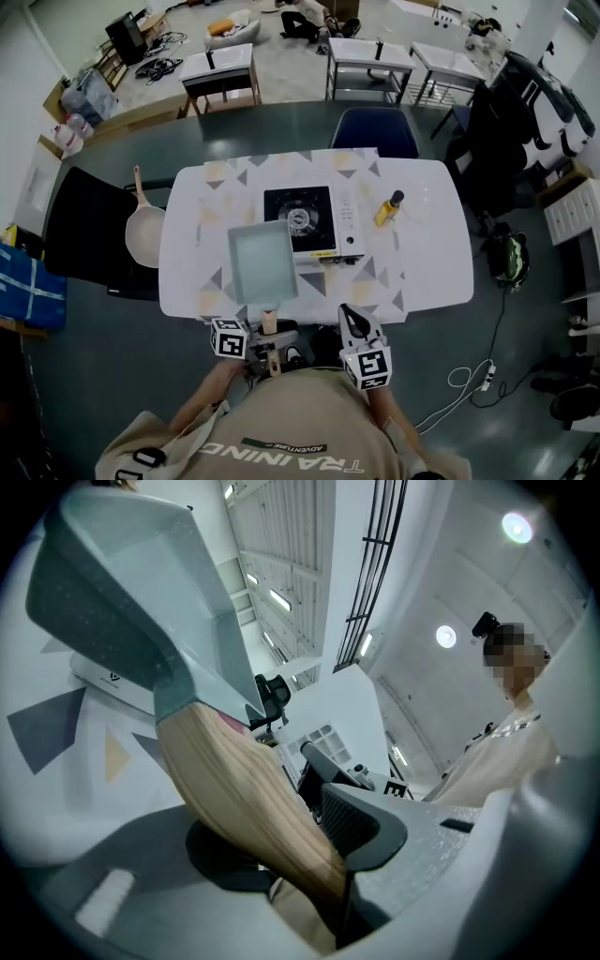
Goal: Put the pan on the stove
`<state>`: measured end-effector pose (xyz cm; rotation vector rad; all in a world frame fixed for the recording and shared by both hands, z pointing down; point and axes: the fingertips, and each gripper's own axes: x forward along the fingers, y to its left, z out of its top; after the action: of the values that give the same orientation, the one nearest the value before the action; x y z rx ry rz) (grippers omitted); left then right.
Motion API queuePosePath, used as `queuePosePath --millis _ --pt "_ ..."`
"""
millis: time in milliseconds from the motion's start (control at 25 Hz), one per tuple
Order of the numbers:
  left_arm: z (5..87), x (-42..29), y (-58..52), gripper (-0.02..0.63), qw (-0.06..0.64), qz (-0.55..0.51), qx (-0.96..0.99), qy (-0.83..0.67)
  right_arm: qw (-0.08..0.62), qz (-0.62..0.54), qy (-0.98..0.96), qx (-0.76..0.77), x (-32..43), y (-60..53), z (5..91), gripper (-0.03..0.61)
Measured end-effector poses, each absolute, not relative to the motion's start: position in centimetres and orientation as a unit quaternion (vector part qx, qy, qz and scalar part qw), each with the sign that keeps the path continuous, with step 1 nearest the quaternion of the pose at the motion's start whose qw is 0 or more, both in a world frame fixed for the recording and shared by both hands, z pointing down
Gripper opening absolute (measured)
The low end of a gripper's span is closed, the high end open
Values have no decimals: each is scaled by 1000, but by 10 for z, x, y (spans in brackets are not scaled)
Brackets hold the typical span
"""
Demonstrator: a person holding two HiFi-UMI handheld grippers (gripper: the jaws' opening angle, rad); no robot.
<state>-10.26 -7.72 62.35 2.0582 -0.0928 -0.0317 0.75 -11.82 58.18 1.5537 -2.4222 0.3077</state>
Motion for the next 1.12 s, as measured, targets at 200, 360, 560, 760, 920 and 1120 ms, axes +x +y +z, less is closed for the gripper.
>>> queuePosePath --millis 200,360,560,760,920,1120 --pt "623 -92 -110 164 512 -4 857 -56 117 95 -849 506 11 -163 587 3" --pt "619 -79 -141 164 512 -6 857 -68 117 81 -867 477 16 -202 587 3" --pt "617 -61 -173 164 523 -15 849 -78 107 104 -879 453 30 -238 595 3" --pt "622 -46 -204 164 524 -17 847 -90 106 104 -889 434 42 -264 599 3" --pt "623 -35 -222 164 530 -20 843 -88 112 114 -887 433 52 -276 605 3" --pt "629 -26 -235 164 542 -14 838 -65 120 118 -879 446 59 -288 608 3"
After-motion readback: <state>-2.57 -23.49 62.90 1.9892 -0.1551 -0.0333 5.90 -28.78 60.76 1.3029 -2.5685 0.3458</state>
